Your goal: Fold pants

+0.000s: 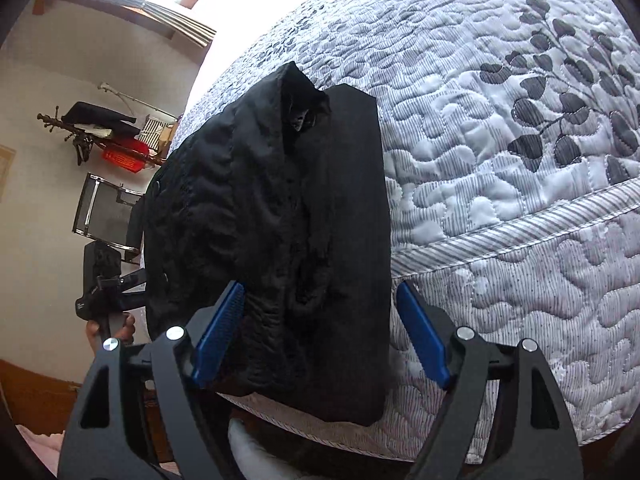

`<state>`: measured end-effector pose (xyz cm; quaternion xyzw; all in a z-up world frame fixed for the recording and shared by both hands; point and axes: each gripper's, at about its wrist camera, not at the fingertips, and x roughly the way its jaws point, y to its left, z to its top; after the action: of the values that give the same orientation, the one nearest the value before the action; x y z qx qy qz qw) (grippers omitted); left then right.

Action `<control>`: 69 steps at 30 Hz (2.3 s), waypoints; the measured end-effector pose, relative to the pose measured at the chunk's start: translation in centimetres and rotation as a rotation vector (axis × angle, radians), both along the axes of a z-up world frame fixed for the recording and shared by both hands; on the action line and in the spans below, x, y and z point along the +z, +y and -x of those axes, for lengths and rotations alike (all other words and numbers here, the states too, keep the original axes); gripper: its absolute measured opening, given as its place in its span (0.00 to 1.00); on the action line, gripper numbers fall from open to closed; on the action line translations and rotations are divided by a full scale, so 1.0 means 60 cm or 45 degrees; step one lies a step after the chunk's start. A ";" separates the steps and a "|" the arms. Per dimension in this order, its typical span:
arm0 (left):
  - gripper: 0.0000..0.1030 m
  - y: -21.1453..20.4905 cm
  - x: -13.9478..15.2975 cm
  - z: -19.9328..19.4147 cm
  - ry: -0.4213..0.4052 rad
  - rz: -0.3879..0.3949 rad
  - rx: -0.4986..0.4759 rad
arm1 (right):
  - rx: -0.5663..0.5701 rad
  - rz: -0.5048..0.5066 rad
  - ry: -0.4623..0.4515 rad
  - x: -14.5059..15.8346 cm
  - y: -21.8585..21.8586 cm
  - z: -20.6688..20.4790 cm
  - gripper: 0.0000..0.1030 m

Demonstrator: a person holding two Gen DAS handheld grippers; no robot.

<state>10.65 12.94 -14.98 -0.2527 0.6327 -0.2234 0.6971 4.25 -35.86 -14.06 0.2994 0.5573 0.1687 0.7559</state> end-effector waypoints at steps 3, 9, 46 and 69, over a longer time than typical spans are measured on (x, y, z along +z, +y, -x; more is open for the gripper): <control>0.96 -0.014 -0.019 -0.006 0.077 0.154 -0.074 | 0.025 -0.051 0.025 -0.014 0.005 -0.008 0.78; 0.96 -0.047 -0.034 -0.008 0.077 0.196 -0.158 | 0.069 -0.175 0.066 -0.045 0.021 -0.024 0.86; 0.32 -0.042 0.031 -0.257 -0.277 0.093 0.035 | 0.185 -0.060 -0.233 0.045 0.111 -0.401 0.34; 0.96 -0.044 0.129 -0.150 -0.533 -0.516 0.219 | -0.049 0.639 -0.310 0.123 0.134 -0.252 0.89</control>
<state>19.63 10.30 -7.22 -0.1097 0.4830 -0.0800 0.8650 19.40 -27.83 -6.66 0.0911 0.4809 0.0457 0.8708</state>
